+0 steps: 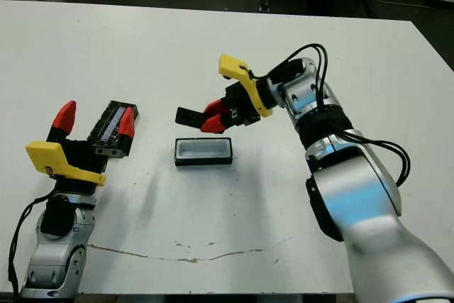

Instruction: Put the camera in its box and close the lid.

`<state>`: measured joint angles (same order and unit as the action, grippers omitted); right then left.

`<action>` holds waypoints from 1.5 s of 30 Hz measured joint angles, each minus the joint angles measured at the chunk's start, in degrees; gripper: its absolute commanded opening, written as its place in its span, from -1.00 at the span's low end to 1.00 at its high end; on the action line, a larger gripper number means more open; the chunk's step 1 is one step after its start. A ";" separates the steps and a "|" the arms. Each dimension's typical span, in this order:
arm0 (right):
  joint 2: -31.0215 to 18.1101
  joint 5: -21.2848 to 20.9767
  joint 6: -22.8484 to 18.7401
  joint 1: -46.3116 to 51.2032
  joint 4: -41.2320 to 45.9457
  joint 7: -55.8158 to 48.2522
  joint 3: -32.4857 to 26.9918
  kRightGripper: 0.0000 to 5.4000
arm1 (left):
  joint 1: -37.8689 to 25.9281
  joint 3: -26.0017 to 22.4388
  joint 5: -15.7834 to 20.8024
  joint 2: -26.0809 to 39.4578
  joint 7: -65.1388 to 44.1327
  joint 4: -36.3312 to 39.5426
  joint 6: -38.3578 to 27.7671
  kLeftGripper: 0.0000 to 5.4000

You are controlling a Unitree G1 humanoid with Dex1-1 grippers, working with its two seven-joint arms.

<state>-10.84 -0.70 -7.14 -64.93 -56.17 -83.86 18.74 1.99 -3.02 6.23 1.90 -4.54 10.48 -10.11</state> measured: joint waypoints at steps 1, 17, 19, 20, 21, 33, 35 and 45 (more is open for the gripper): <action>0.08 -0.13 0.02 0.02 0.03 -0.01 0.08 -0.39 | 0.00 0.00 0.02 -0.03 0.00 0.00 0.00 1.00; 1.26 -1.74 0.26 1.83 1.24 -1.05 0.51 -0.39 | 0.02 -0.01 -0.28 -0.02 0.02 -0.01 -0.13 1.00; 1.31 -2.09 0.56 2.41 1.34 -0.99 0.58 -0.39 | 0.03 -0.01 -0.31 -0.02 0.03 -0.01 -0.13 1.00; 1.33 -2.37 0.55 2.61 1.36 -0.90 0.62 -0.39 | 0.03 -0.01 -0.25 -0.02 0.02 -0.01 -0.13 1.00; 1.34 -2.45 0.54 2.69 1.38 -0.81 0.67 -0.39 | 0.04 -0.01 -0.17 -0.02 0.01 -0.01 -0.13 1.00; 1.62 -2.54 1.08 3.68 1.91 -0.43 0.88 -0.39 | 0.06 -0.02 -0.95 -0.02 0.15 -0.05 -0.56 1.00; 1.62 -2.60 1.13 3.99 1.89 -0.40 0.95 -0.39 | 0.07 -0.03 -0.95 -0.02 0.15 -0.07 -0.57 1.00; 1.62 -3.57 3.27 4.93 0.95 -0.57 1.32 -0.39 | 0.09 -0.08 -0.96 -0.02 0.15 -0.26 -0.67 1.00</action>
<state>-9.22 -4.27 -3.88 -60.00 -55.22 -84.43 20.06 2.08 -3.10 5.28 1.88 -4.38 10.23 -10.78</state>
